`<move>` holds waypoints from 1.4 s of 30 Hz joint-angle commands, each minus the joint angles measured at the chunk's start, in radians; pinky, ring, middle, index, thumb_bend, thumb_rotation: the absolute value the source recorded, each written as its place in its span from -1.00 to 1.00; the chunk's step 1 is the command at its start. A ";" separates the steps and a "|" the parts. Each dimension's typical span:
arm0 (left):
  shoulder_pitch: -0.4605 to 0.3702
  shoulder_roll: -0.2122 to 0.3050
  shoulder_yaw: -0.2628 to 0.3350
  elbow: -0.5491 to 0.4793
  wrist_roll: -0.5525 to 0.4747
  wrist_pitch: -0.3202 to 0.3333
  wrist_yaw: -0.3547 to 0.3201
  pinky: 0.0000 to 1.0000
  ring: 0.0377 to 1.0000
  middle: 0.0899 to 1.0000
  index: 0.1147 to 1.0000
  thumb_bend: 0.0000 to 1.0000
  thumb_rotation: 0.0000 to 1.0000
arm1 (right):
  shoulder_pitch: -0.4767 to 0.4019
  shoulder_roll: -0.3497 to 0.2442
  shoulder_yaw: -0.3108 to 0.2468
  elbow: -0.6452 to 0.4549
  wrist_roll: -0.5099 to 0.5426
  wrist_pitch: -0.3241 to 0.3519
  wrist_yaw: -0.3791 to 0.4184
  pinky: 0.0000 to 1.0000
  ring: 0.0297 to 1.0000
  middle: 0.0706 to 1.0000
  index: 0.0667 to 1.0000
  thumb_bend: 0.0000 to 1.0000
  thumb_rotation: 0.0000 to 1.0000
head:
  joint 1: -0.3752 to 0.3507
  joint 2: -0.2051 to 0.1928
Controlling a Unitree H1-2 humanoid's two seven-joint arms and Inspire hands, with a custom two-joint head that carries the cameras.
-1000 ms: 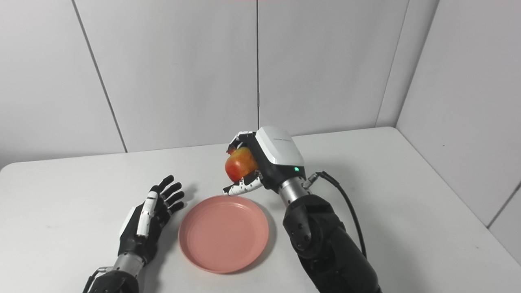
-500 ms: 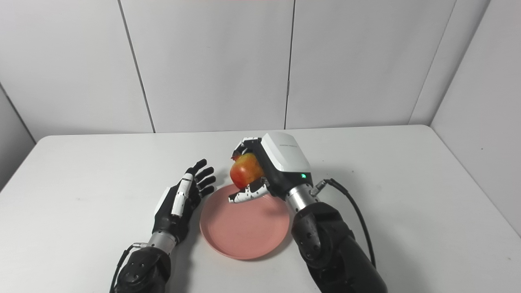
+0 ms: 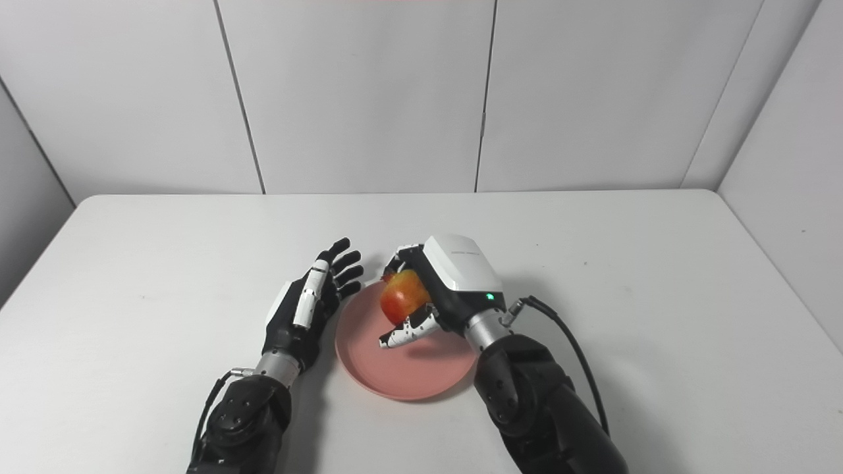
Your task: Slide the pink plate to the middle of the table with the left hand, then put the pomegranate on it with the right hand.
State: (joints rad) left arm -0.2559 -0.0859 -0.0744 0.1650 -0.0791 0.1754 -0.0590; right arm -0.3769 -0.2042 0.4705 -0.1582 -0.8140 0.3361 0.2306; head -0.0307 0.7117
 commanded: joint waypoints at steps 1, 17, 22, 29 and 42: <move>-0.007 -0.014 0.000 0.007 0.006 0.007 0.008 0.71 0.73 0.73 0.71 -0.23 1.00 | -0.024 0.006 -0.006 -0.012 -0.011 -0.048 -0.020 -0.49 -0.35 -0.25 -0.01 0.05 -1.00 | 0.003 0.003; -0.012 -0.020 0.000 -0.006 0.006 0.022 0.021 0.69 0.72 0.73 0.71 -0.25 1.00 | -0.009 0.016 0.021 0.047 -0.025 -0.056 -0.016 -0.53 -0.38 -0.26 -0.01 0.04 -1.00 | 0.011 0.021; -0.012 -0.020 -0.004 -0.011 0.013 0.029 0.026 0.69 0.72 0.73 0.71 -0.25 1.00 | -0.009 0.014 0.030 0.057 -0.028 -0.059 -0.016 -0.52 -0.38 -0.27 -0.01 0.04 -1.00 | 0.011 0.024; -0.012 -0.021 -0.002 -0.004 0.014 0.012 0.018 0.68 0.71 0.72 0.70 -0.25 1.00 | -0.005 0.014 0.031 0.065 -0.035 -0.047 -0.007 -0.51 -0.37 -0.26 -0.01 0.04 -1.00 | 0.013 0.026; -0.012 -0.021 -0.004 -0.007 0.020 0.020 0.022 0.67 0.71 0.71 0.69 -0.25 1.00 | 0.000 0.009 0.022 -0.002 -0.058 -0.027 0.071 0.15 0.37 0.44 0.45 0.57 -0.53 | 0.013 0.024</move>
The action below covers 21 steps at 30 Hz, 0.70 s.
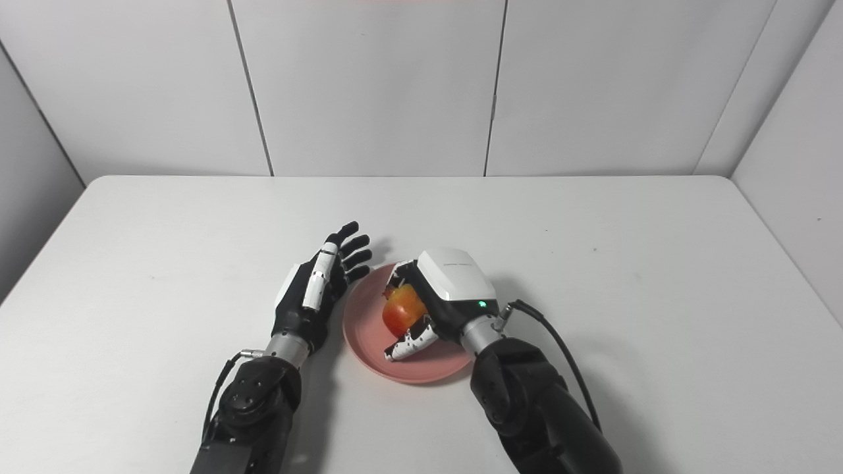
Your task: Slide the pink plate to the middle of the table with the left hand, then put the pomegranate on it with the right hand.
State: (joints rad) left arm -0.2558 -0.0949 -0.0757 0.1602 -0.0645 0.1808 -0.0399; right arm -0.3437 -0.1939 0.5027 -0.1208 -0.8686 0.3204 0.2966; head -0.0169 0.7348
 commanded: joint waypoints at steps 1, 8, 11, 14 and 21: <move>-0.013 -0.012 -0.003 -0.002 0.005 0.015 0.002 0.67 0.71 0.71 0.70 -0.25 1.00 | -0.036 -0.005 -0.009 -0.048 -0.004 -0.004 0.029 0.24 0.43 0.50 0.48 0.59 -0.51 | -0.002 0.001; -0.013 -0.011 -0.005 -0.002 0.007 0.015 0.001 0.67 0.72 0.72 0.71 -0.24 1.00 | -0.052 -0.034 -0.001 -0.091 -0.030 0.020 0.181 0.74 0.78 0.80 0.77 0.77 -0.39 | -0.002 0.000; -0.013 -0.013 -0.004 -0.004 0.006 0.019 0.003 0.67 0.72 0.72 0.71 -0.24 1.00 | -0.049 -0.035 -0.007 -0.099 -0.039 0.019 0.199 0.76 0.82 0.84 0.83 0.83 -0.36 | -0.003 0.000; -0.013 -0.012 -0.003 -0.002 0.006 0.020 0.003 0.67 0.71 0.72 0.70 -0.25 1.00 | -0.054 -0.036 -0.018 -0.114 -0.040 0.024 0.221 0.79 0.85 0.87 0.86 0.87 -0.29 | -0.004 -0.001; -0.015 -0.012 -0.003 0.005 0.004 0.015 -0.001 0.68 0.73 0.73 0.71 -0.25 1.00 | -0.060 -0.040 -0.052 -0.148 -0.037 0.020 0.248 0.82 0.87 0.91 0.89 0.97 -0.17 | -0.004 -0.006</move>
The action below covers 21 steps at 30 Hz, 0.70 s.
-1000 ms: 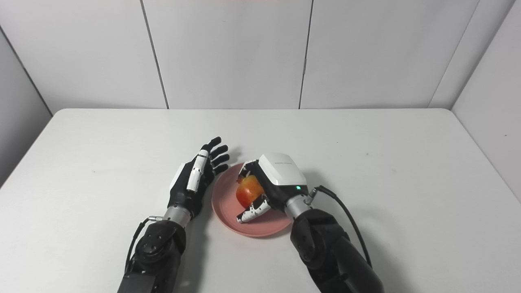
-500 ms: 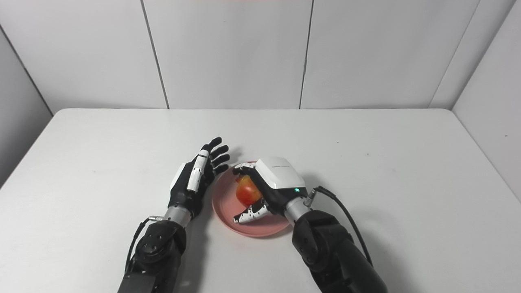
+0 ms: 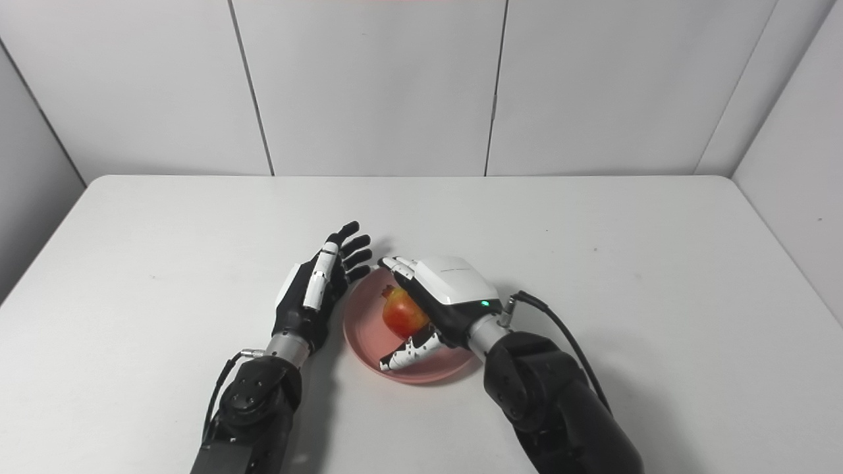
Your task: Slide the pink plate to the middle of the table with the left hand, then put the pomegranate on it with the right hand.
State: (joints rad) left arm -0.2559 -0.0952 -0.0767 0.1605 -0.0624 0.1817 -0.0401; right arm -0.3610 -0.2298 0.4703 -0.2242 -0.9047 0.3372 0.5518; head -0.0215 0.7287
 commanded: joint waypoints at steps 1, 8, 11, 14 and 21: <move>-0.015 -0.011 -0.002 0.005 0.002 0.013 -0.001 0.68 0.73 0.73 0.72 -0.25 1.00 | -0.043 -0.004 -0.025 -0.052 -0.001 0.000 -0.006 0.82 0.87 0.91 0.89 0.97 -0.15 | 0.000 0.000; -0.016 -0.010 0.005 0.010 -0.009 0.008 -0.006 0.69 0.72 0.74 0.72 -0.24 1.00 | -0.055 -0.007 -0.076 -0.128 0.030 -0.018 -0.012 0.84 0.88 0.91 0.91 0.97 -0.01 | -0.007 -0.006; -0.015 -0.012 0.010 0.010 -0.016 0.004 -0.008 0.69 0.72 0.73 0.72 -0.27 1.00 | -0.060 0.001 -0.104 -0.158 0.048 -0.017 -0.024 0.85 0.88 0.92 0.91 1.00 0.03 | -0.008 -0.006; -0.014 -0.014 0.012 0.003 -0.021 0.011 -0.009 0.68 0.71 0.72 0.71 -0.28 1.00 | -0.057 0.019 -0.149 -0.186 0.101 -0.007 -0.037 0.83 0.88 0.92 0.92 1.00 0.04 | -0.010 -0.006; -0.010 -0.017 0.025 -0.003 -0.032 -0.004 -0.010 0.71 0.76 0.76 0.70 -0.26 1.00 | -0.002 0.063 -0.252 -0.195 0.217 -0.066 -0.184 0.68 0.85 0.92 0.93 0.89 0.33 | -0.012 -0.010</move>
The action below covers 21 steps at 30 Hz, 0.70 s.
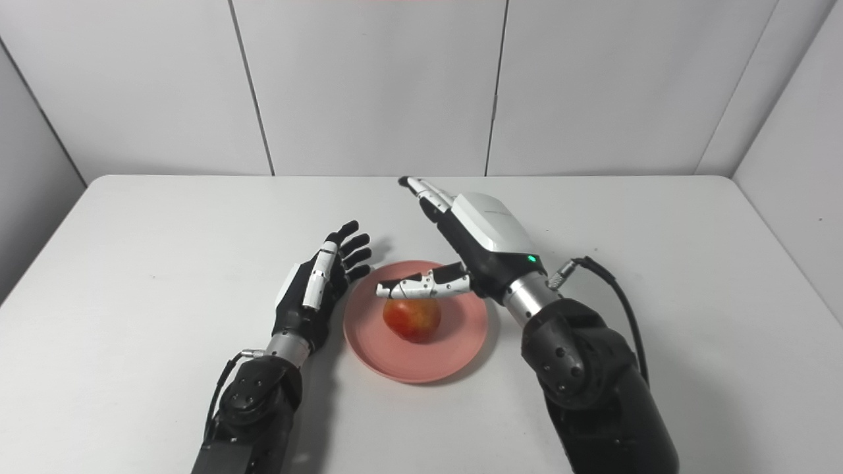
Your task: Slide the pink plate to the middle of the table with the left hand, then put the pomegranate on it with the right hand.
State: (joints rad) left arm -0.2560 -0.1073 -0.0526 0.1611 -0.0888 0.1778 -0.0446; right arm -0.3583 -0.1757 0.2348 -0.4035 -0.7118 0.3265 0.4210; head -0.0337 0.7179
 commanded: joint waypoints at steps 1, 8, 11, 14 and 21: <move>-0.008 -0.004 0.000 -0.012 -0.001 0.002 -0.003 0.72 0.76 0.76 0.70 -0.25 1.00 | 0.007 0.016 -0.029 -0.010 0.048 -0.063 -0.076 0.67 0.83 0.91 0.92 0.85 0.37 | 0.000 0.001; 0.010 0.005 -0.004 -0.069 0.026 -0.010 0.012 0.81 0.81 0.83 0.80 -0.21 1.00 | 0.082 0.042 -0.076 0.013 0.128 -0.069 -0.176 0.74 0.89 0.95 0.96 0.69 0.86 | -0.006 -0.001; 0.026 0.009 -0.008 -0.106 0.045 -0.014 0.015 0.88 0.87 0.90 0.87 -0.20 1.00 | 0.117 0.053 -0.097 0.018 0.166 -0.067 -0.210 0.76 0.88 0.93 0.91 0.54 1.00 | -0.004 -0.005; 0.048 0.015 -0.008 -0.142 0.042 -0.015 0.004 0.92 0.89 0.92 0.90 -0.18 1.00 | 0.152 0.066 -0.116 0.018 0.210 -0.066 -0.237 0.78 0.88 0.92 0.90 0.46 1.00 | -0.002 -0.005; 0.089 0.019 -0.014 -0.202 0.041 -0.008 0.002 0.96 0.92 0.94 0.92 -0.17 1.00 | 0.195 0.123 -0.179 0.045 0.388 -0.055 -0.268 0.85 0.92 0.93 0.92 0.33 1.00 | 0.000 -0.010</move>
State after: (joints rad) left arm -0.1490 -0.0821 -0.0590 0.0013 -0.0497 0.1804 -0.0395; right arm -0.1412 -0.0728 0.0680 -0.3458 -0.3689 0.2967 0.1756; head -0.0383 0.7087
